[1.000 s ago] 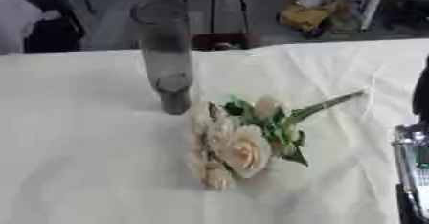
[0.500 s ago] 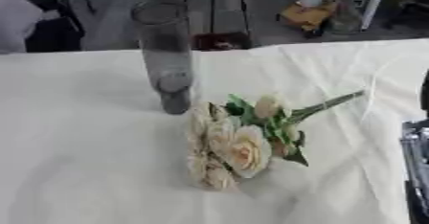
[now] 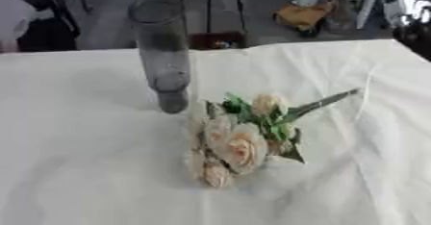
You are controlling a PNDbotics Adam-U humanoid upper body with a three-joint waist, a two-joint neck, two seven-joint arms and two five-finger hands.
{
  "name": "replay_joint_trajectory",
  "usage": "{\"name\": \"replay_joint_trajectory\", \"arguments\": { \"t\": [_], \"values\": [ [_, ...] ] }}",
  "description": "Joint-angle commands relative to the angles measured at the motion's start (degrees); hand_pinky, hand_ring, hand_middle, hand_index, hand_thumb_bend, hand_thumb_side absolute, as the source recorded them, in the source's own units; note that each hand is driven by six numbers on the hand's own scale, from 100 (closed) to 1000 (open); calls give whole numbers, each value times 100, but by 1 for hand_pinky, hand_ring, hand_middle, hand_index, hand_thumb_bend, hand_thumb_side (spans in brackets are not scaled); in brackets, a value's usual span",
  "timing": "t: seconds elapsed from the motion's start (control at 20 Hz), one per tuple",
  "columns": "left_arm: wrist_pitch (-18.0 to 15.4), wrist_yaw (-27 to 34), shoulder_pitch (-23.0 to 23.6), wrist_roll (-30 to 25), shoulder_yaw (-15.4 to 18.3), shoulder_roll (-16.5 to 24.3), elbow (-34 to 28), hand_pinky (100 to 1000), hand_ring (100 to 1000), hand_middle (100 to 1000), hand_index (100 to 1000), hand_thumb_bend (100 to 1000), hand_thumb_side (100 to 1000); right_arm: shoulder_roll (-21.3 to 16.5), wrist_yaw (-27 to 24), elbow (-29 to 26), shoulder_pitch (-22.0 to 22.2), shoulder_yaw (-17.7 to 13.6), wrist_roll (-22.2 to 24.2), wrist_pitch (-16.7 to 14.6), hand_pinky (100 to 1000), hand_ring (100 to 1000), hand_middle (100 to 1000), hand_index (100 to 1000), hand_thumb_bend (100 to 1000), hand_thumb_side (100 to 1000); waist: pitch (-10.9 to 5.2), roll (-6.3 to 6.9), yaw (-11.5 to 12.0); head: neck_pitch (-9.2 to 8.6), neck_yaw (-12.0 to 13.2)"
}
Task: Arrange flowers into the vase.
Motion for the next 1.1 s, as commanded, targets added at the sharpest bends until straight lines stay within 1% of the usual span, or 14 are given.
{"name": "replay_joint_trajectory", "arguments": {
  "t": [0.05,0.3,0.45,0.55,0.6,0.65,0.7,0.75,0.9,1.05,1.1],
  "values": [
    [0,40,-22,-42,-31,89,-80,491,631,749,827,171,1000,-673,279,210,-175,137,437,-58,832,1000,837,904,126,979,-129,-11,15,44,-57],
    [8,69,-3,-81,-60,100,-80,491,631,749,827,170,1000,-1151,534,954,-487,475,893,-487,856,1000,864,953,152,990,-175,-8,35,43,-212],
    [12,86,6,-103,-75,104,-80,491,631,749,827,169,1000,-1279,771,1412,-661,706,1142,-772,867,1000,880,980,179,987,-199,-3,58,29,-315],
    [16,97,14,-115,-82,101,-80,491,631,749,827,168,1000,-1288,902,1717,-796,839,1269,-927,877,1000,890,992,207,977,-211,0,74,13,-364],
    [19,102,17,-121,-86,98,-80,490,631,749,827,167,1000,-1278,969,1865,-863,901,1332,-997,883,1000,903,1000,257,951,-214,1,83,3,-383],
    [22,106,20,-127,-89,95,-80,490,631,749,827,167,1000,-1264,1044,2002,-925,953,1391,-1063,886,1000,906,1000,280,937,-217,2,90,-6,-398],
    [24,110,23,-133,-92,92,-80,490,631,749,827,167,1000,-1245,1121,2130,-975,998,1449,-1121,892,1000,909,1000,320,902,-218,5,97,-14,-412],
    [26,113,26,-137,-94,89,-80,490,631,749,827,166,1000,-1224,1195,2249,-1014,1036,1511,-1169,895,1000,912,1000,330,889,-219,8,104,-24,-423],
    [33,121,28,-141,-93,80,-80,489,631,749,827,164,1000,-1168,1373,2541,-1063,1124,1760,-1275,915,1000,947,1000,384,775,-215,16,119,-61,-445],
    [37,126,26,-143,-93,67,-80,489,631,749,826,162,1000,-1118,1505,2706,-1056,1157,2005,-1305,923,1000,956,1000,423,753,-205,20,129,-93,-459],
    [38,127,24,-144,-94,62,-80,489,631,749,826,162,1000,-1101,1508,2742,-1044,1172,2055,-1307,935,1000,977,1000,448,746,-201,20,132,-104,-462]
  ]
}}
